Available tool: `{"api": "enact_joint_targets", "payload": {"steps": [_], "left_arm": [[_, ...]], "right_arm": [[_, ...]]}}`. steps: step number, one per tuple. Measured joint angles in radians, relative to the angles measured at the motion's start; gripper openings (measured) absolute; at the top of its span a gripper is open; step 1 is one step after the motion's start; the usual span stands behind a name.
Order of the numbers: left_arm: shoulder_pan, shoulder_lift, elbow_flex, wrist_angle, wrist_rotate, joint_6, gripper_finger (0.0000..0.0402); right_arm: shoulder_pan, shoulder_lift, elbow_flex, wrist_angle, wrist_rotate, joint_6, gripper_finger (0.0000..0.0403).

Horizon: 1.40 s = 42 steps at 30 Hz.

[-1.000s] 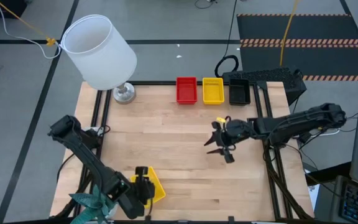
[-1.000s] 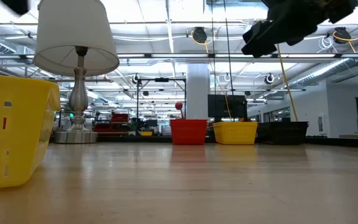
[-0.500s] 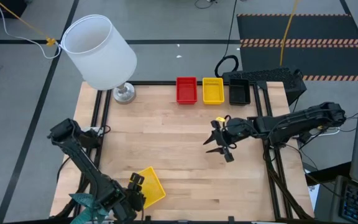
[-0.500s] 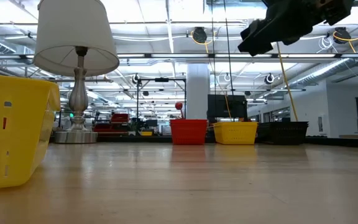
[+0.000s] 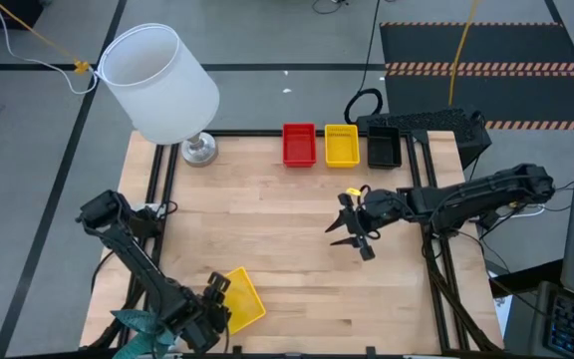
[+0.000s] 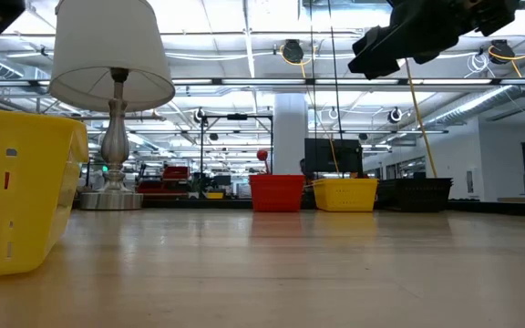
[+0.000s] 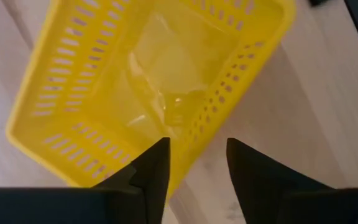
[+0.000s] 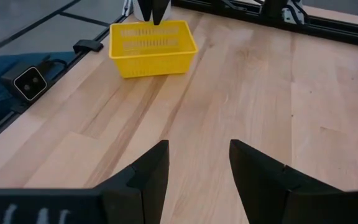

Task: Stack baskets by color
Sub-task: Stack the bottom yellow bin on top of the yellow bin

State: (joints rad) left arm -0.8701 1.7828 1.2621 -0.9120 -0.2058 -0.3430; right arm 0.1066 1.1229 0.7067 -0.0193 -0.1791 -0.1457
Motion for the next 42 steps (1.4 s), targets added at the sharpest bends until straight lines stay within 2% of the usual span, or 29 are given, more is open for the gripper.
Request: {"api": "enact_joint_targets", "payload": {"steps": [16,21,27,32,37,42], "left_arm": [[0.029,-0.001,-0.037,0.051,-0.021,0.08,0.0011],[0.064,-0.001,-0.037,0.05,-0.081,0.128,0.0022],[0.153,-0.001,-0.037,0.042,-0.084,0.242,0.0008],[0.256,-0.001,-0.026,0.033,-0.121,0.355,0.0017],[0.345,-0.001,0.043,-0.025,-0.169,0.489,0.0007],[0.418,-0.001,0.143,-0.088,-0.284,0.607,0.0013]], "right_arm": [[0.0,0.0,0.0,0.001,0.0,-0.001,0.0164],[0.001,0.0,0.0,0.001,0.015,0.002,0.0164],[0.061,0.0,0.03,-0.022,0.138,-0.027,0.0164],[0.141,0.0,0.086,-0.022,0.247,-0.074,0.0164],[0.21,0.0,0.107,0.015,0.371,-0.113,0.0164],[0.218,0.025,0.156,0.017,0.444,-0.07,0.0164]]}}
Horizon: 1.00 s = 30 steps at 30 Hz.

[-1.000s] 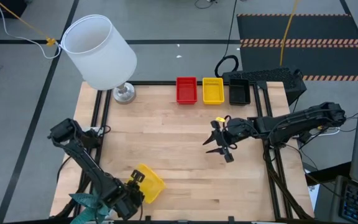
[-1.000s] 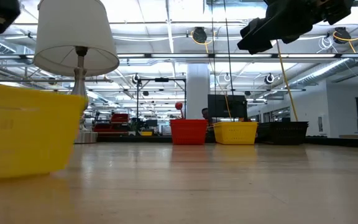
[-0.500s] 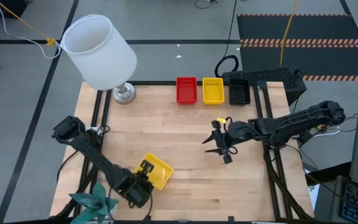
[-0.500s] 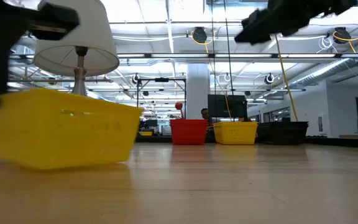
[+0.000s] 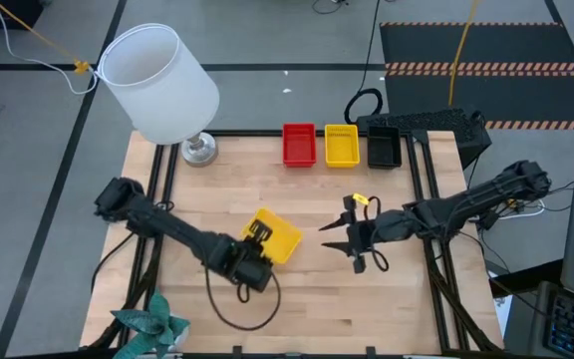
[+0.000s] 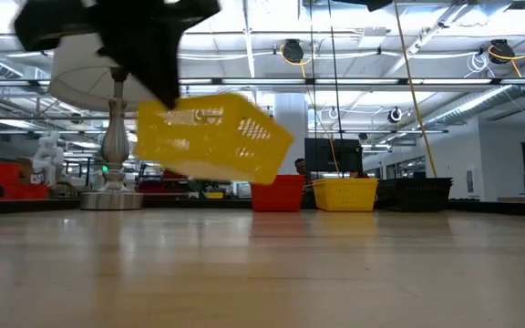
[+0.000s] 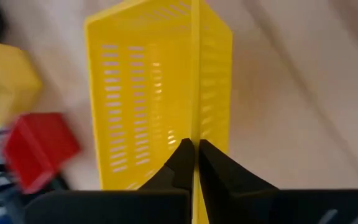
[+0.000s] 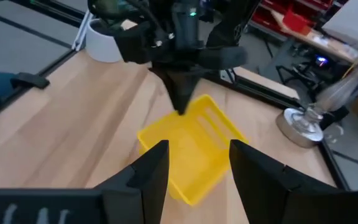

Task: Stack baskets by color
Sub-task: Stack the bottom yellow bin on top of the yellow bin

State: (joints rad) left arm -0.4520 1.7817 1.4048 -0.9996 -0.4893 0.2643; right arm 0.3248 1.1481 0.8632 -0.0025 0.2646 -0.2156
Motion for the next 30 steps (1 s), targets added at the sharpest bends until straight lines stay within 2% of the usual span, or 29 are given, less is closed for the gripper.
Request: {"api": "enact_joint_targets", "payload": {"steps": [4,17,21,26,30], "left_arm": [[0.046,0.0,0.056,0.003,-0.017,0.06,0.0005],[0.072,0.0,0.059,0.011,-0.096,0.083,0.0009],[0.069,0.0,0.059,0.027,-0.096,0.082,0.0004],[0.062,0.0,0.059,0.036,-0.096,0.083,0.0011],[0.055,0.0,0.059,0.036,-0.096,0.084,0.0005]], "right_arm": [[0.0,0.049,0.054,-0.041,-0.002,0.033,0.0164],[0.0,0.247,0.198,-0.302,-0.003,-0.016,0.0164],[0.0,0.319,0.229,-0.307,0.012,-0.073,0.0164],[0.0,0.384,0.239,-0.254,0.125,-0.154,0.0168],[-0.011,0.389,0.239,-0.245,0.104,-0.168,0.0178]]}}
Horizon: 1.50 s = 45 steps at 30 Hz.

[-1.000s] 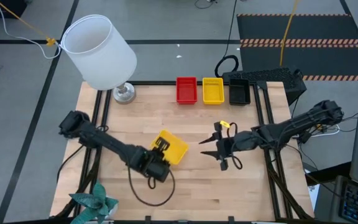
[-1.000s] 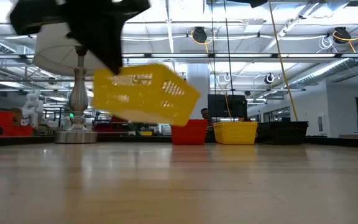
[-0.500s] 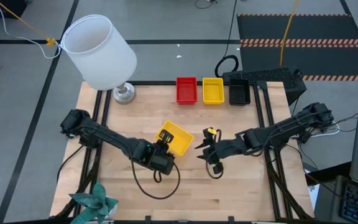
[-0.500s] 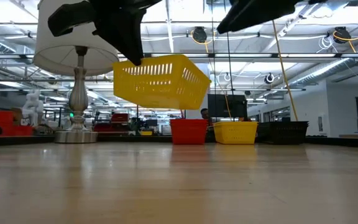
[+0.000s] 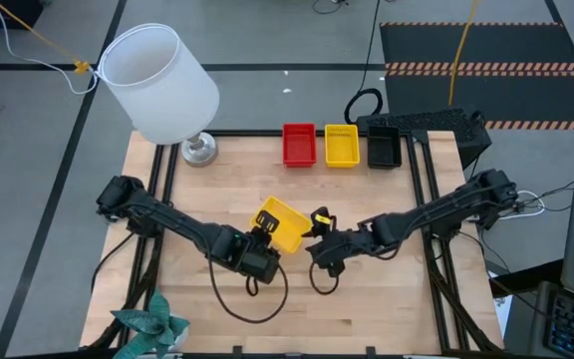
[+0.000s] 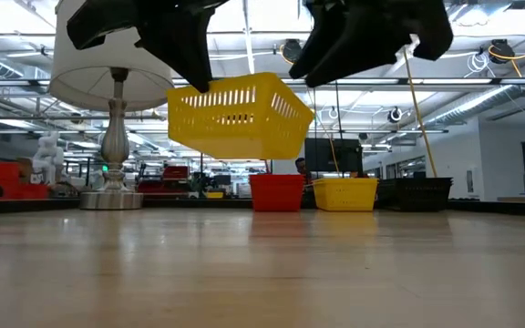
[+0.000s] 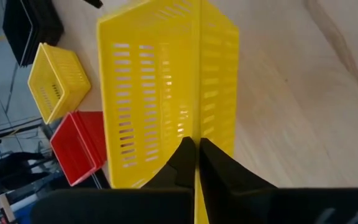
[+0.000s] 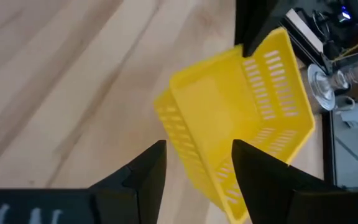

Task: Stack baskets by color
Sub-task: Stack the bottom yellow bin on top of the yellow bin

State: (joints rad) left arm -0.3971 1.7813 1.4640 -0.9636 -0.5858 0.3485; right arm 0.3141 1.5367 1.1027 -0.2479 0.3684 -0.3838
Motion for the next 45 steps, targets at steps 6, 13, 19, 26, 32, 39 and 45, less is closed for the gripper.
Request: {"api": "enact_joint_targets", "payload": {"steps": [6,13,19,26,32,39,45], "left_arm": [[-0.004,0.0,0.0,0.021,-0.002,0.016,0.0011],[-0.008,0.0,0.0,0.054,-0.012,0.077,0.0008],[-0.012,0.0,0.0,0.067,-0.018,0.089,0.0009],[-0.02,0.0,0.0,0.133,-0.02,0.151,0.0014],[-0.019,0.0,0.0,0.137,-0.021,0.16,0.0011],[-0.018,0.0,-0.001,0.153,-0.045,0.157,0.0022],[-0.02,0.0,-0.001,0.229,-0.126,0.059,0.0061]], "right_arm": [[-0.02,-0.006,0.0,0.008,-0.063,-0.013,0.0175],[-0.026,-0.003,0.0,0.008,-0.112,-0.019,0.0154],[-0.026,-0.003,0.0,0.002,-0.116,-0.025,0.0135],[-0.026,-0.003,0.0,-0.005,-0.164,-0.033,0.0109],[-0.026,-0.003,0.0,-0.012,-0.164,-0.048,0.0072],[-0.026,-0.003,-0.001,-0.019,-0.175,-0.056,0.0013],[-0.025,-0.003,-0.001,-0.018,-0.156,-0.043,0.001]]}}
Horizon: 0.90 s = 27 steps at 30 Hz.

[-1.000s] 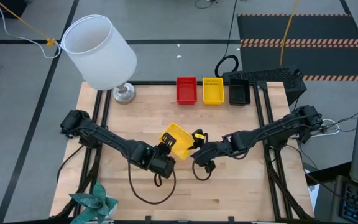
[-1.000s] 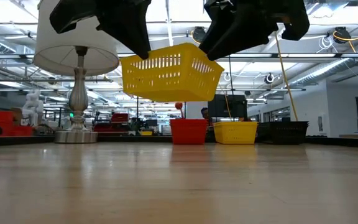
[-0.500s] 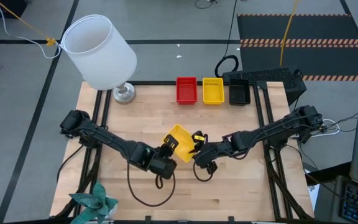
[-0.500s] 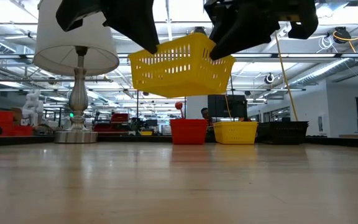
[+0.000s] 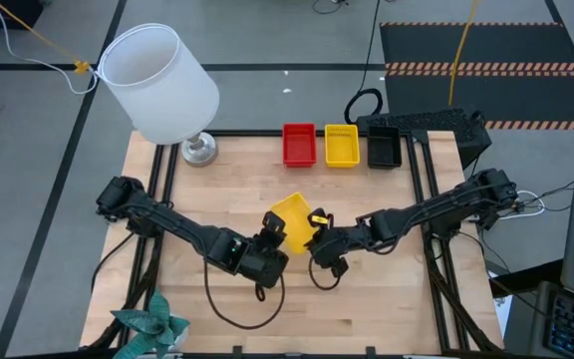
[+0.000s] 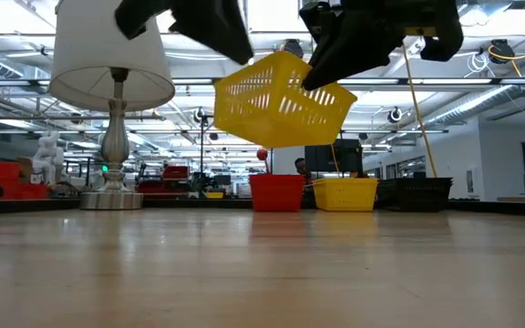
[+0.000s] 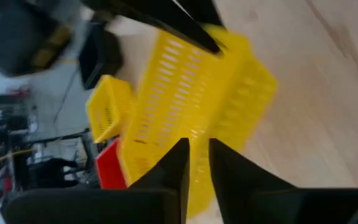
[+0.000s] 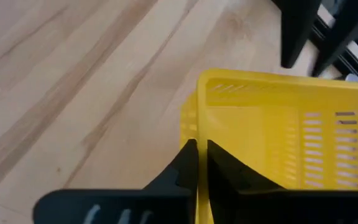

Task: Stack baskets by color
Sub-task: Stack the bottom yellow bin on top of the yellow bin

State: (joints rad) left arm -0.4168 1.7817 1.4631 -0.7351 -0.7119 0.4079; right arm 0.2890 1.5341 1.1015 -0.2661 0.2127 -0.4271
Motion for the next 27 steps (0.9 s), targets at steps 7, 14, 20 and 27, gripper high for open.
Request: {"api": "enact_joint_targets", "payload": {"steps": [7,14,20,27], "left_arm": [[0.0,0.0,0.0,0.098,-0.023,-0.028,0.0135],[-0.004,-0.023,0.0,0.105,-0.024,-0.179,0.0206],[-0.017,-0.099,0.0,0.047,-0.023,-0.306,0.0218],[-0.024,-0.197,0.0,-0.095,-0.023,-0.533,0.0218]], "right_arm": [[0.001,0.0,0.0,-0.058,-0.004,0.017,0.0005],[0.001,0.0,0.0,-0.091,-0.003,0.046,0.0006],[-0.002,0.0,0.0,-0.115,0.078,0.086,0.0006],[-0.044,-0.002,0.0,-0.129,0.158,0.132,0.0006]]}}
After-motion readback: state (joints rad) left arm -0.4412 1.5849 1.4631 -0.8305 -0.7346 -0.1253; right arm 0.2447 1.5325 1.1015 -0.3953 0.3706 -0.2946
